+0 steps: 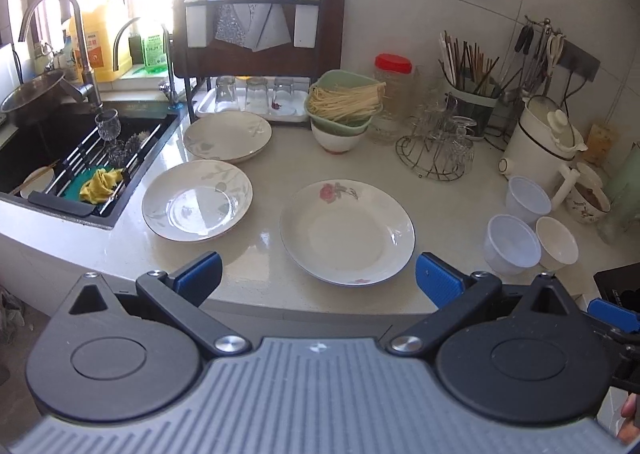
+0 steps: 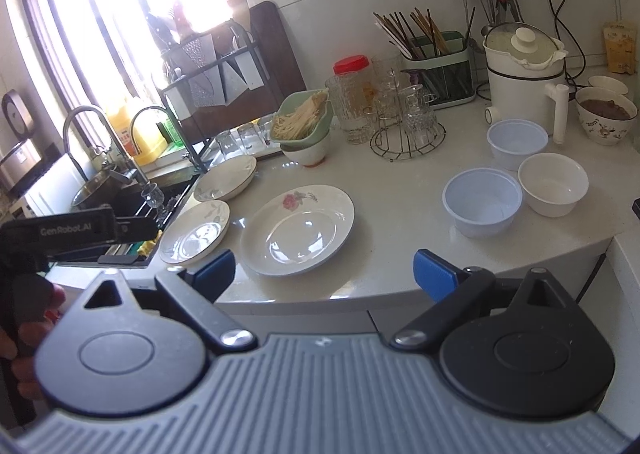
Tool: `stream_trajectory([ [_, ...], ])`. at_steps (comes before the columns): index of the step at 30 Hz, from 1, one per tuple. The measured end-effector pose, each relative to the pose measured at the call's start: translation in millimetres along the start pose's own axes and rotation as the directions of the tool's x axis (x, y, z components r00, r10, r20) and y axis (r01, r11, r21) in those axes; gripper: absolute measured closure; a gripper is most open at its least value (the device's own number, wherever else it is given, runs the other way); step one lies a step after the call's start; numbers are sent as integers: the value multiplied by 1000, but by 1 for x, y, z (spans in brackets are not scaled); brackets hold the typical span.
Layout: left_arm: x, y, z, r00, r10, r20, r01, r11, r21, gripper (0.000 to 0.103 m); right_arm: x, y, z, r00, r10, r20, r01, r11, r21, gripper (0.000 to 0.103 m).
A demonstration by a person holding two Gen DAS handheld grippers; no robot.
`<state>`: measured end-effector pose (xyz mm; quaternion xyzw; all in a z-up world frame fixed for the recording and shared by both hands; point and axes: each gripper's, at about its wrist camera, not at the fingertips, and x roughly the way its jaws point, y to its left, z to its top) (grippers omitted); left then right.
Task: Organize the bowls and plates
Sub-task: 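Move both open grippers to the rim of the leaf-pattern plate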
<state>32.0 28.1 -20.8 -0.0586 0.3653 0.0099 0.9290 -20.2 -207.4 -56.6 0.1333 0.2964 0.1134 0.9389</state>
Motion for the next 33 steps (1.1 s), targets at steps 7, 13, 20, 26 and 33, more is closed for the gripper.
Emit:
stream_trajectory([
  [7,15,-1,4,999,-8,-37,8,1000,4,0,10,2,7,999,-7,-36,7,1000,-19,28],
  [13,32,15,15,999,3,-53,-2,1000,16,0,26,17,7,998,5,-68,-8,999,-34,31],
  [20,51,52,38,997,-17,-78,17,1000,-4,0,48,43,18,998,11,-60,-13,1000,-29,34],
  [26,67,85,66,997,-46,-64,47,999,8,0,71,75,29,1000,14,-23,-14,1000,-10,34],
  [33,101,120,84,991,-105,-84,107,994,25,0,105,107,33,999,-21,-39,21,1000,-17,34],
])
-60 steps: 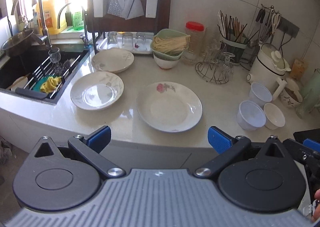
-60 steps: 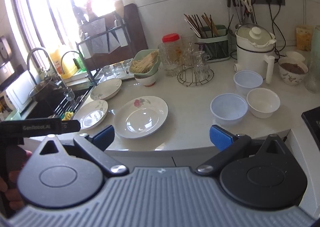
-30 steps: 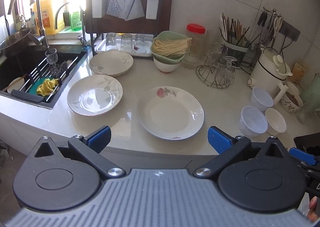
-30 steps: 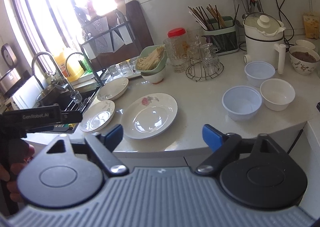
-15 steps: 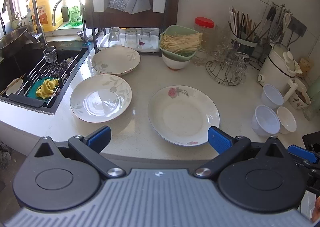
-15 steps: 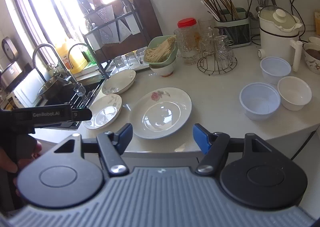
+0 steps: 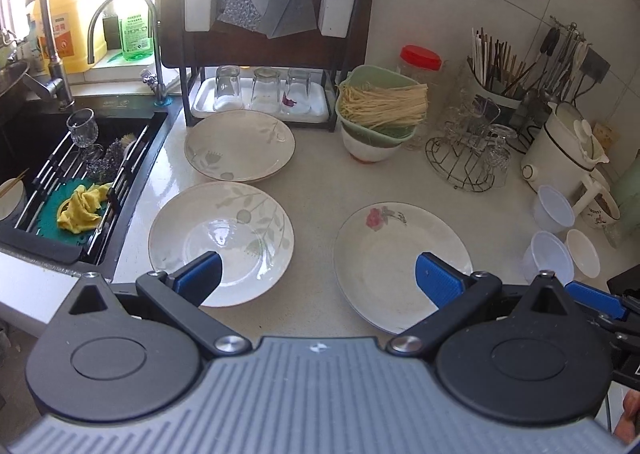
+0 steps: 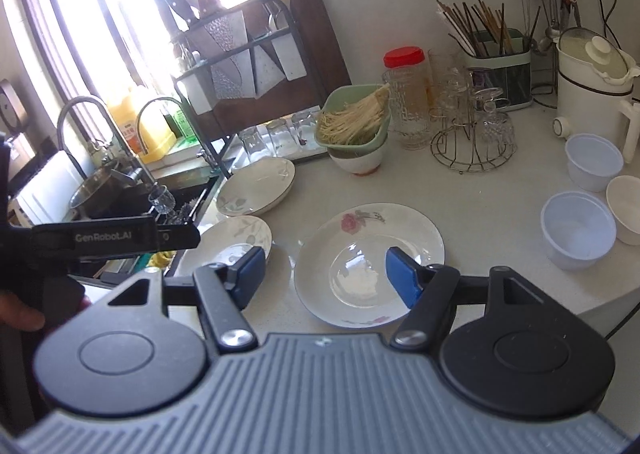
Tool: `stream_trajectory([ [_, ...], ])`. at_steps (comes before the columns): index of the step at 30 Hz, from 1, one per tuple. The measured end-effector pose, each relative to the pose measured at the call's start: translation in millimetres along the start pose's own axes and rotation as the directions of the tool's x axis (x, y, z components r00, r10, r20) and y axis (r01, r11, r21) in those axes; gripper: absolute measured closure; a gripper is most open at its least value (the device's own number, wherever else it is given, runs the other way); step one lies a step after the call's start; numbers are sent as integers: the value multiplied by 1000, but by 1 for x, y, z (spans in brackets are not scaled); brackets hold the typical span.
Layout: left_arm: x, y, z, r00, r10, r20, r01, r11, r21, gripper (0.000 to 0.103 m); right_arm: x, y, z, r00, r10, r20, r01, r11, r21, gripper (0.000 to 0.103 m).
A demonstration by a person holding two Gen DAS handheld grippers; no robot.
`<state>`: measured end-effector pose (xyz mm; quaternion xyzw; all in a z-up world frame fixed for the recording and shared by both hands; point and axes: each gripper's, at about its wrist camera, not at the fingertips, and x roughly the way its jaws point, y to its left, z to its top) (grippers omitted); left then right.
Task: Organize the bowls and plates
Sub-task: 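Move both open grippers to the rim of the leaf-pattern plate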
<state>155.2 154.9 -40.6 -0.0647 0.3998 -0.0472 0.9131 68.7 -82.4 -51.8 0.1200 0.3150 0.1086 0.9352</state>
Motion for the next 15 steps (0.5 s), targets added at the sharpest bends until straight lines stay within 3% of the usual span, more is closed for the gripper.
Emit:
stream_trajectory([
  [15,67,112,26,998,-31,-55,30,999,-17,0,90,74,8,996,-32,-78,31,999,-5,50],
])
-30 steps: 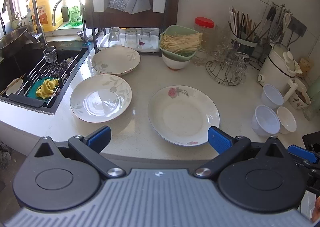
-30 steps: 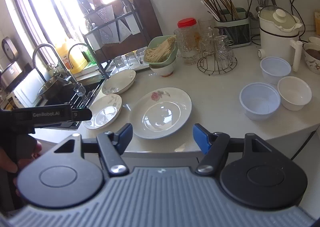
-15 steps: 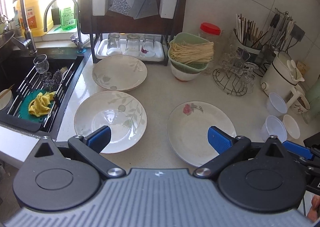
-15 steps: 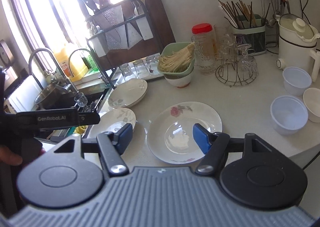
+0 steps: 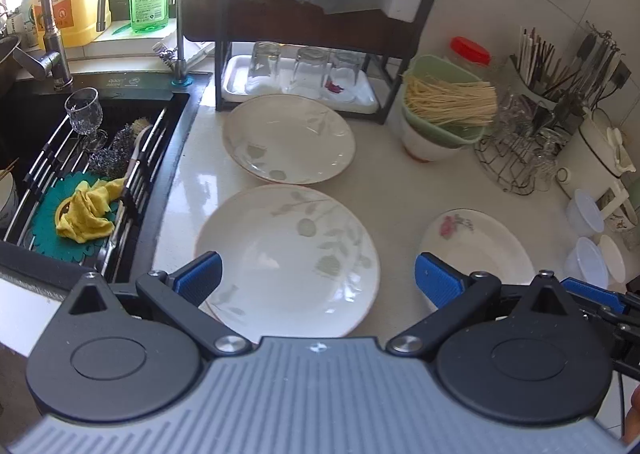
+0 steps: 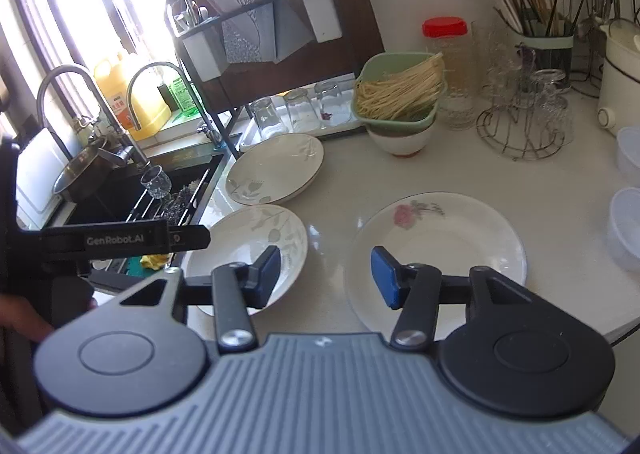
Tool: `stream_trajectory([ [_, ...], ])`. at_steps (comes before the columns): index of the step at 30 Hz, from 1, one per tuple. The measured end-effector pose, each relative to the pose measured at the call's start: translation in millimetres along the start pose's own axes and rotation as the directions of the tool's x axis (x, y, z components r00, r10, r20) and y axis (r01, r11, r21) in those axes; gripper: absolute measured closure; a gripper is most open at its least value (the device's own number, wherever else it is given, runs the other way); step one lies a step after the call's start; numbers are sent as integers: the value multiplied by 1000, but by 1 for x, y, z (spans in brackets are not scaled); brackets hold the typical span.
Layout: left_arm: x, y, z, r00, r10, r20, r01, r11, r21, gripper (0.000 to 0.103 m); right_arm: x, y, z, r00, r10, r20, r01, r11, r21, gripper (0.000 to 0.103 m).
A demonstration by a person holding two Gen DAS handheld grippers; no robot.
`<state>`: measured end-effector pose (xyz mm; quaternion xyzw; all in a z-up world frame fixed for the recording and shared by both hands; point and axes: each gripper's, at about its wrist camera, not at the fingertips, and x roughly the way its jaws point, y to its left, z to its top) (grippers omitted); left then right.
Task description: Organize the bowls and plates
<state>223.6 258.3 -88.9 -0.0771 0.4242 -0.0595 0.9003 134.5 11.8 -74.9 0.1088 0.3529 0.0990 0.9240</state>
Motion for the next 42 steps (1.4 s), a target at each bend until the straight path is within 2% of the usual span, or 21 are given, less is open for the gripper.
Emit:
stream_trajectory([
  [6,24,44,1,1000,8,-22,-7,999,46,0,42,27,-4,999,-5,-47,7,998,57,57],
  [10,44,70,3,999,-11,-47,14,998,65,2,72,44,-10,998,-13,-69,18,996,83,61],
  [15,81,92,21,995,-39,-89,47,994,96,16,110,60,-14,988,-99,-114,110,989,94,71],
  [19,109,99,35,992,-66,-104,82,985,150,23,139,66,-17,974,-184,-130,197,975,98,72],
  [23,135,105,35,984,-94,-153,117,982,146,37,156,61,-20,956,-251,-151,272,952,138,73],
  [24,141,105,34,981,-100,-168,124,983,139,44,159,59,-20,954,-254,-160,277,949,150,75],
  [29,156,109,31,968,-149,-202,171,981,95,62,170,56,-23,951,-243,-193,274,950,149,87],
  [32,159,104,30,966,-132,-220,164,978,131,68,173,54,-25,951,-231,-203,265,951,160,90],
  [35,159,101,29,966,-124,-228,166,970,177,68,174,53,-25,956,-219,-196,251,955,156,90],
  [38,162,107,31,957,-147,-249,185,974,133,68,174,50,-23,959,-199,-203,235,957,169,90],
  [42,167,115,38,936,-192,-296,225,971,82,68,172,38,-23,969,-137,-208,183,957,226,90],
])
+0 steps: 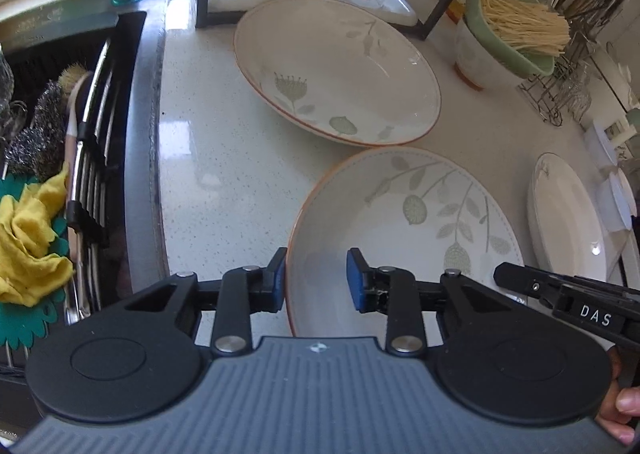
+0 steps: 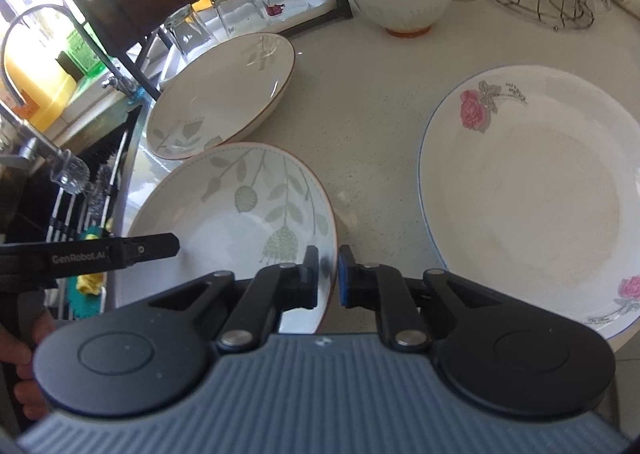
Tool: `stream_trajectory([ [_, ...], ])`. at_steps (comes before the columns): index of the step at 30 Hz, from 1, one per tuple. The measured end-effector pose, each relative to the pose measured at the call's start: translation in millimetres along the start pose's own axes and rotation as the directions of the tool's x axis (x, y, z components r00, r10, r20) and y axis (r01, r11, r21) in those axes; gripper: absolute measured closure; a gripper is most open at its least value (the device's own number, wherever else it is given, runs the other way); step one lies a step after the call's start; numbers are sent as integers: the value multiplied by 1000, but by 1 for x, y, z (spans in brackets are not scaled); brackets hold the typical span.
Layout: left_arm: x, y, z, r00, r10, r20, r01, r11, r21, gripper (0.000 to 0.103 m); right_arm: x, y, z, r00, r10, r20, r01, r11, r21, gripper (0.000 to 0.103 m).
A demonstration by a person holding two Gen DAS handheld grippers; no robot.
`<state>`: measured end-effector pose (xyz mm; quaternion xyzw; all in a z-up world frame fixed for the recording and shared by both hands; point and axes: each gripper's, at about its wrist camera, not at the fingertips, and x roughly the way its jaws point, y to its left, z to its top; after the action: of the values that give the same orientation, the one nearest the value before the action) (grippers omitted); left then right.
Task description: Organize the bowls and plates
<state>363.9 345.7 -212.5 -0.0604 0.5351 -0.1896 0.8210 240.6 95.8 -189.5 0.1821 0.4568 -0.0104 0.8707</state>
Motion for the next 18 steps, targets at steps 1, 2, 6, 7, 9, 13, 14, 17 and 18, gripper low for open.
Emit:
stream_trajectory([
  [1,0,0,0,1000,-7,-4,7,1000,-3,68,-2,-2,0,1000,12,5,-12,1000,4,90],
  [2,-1,0,1,1000,-11,-10,11,1000,-3,68,-5,-4,0,1000,25,12,-25,1000,3,90],
  [6,-6,-2,2,998,-58,-21,58,998,-22,68,-18,-11,4,998,60,30,-60,998,10,90],
  [7,-8,-4,2,997,-72,-20,72,997,-30,68,-20,-13,5,998,62,33,-62,998,12,90],
  [9,-13,-9,3,996,-92,-12,92,995,-43,68,-24,-21,8,997,72,32,-72,997,24,90],
  [13,-23,-23,7,991,-131,10,131,990,-58,68,-34,-34,15,996,83,43,-85,996,33,90],
  [14,-25,-27,8,991,-136,15,137,989,-58,68,-37,-37,16,995,85,47,-87,996,34,90],
  [17,-31,-42,11,989,-147,33,148,987,-55,68,-46,-48,21,993,98,61,-101,994,38,90],
  [18,-32,-46,12,988,-150,38,152,987,-55,68,-48,-52,23,993,100,65,-103,994,39,90],
])
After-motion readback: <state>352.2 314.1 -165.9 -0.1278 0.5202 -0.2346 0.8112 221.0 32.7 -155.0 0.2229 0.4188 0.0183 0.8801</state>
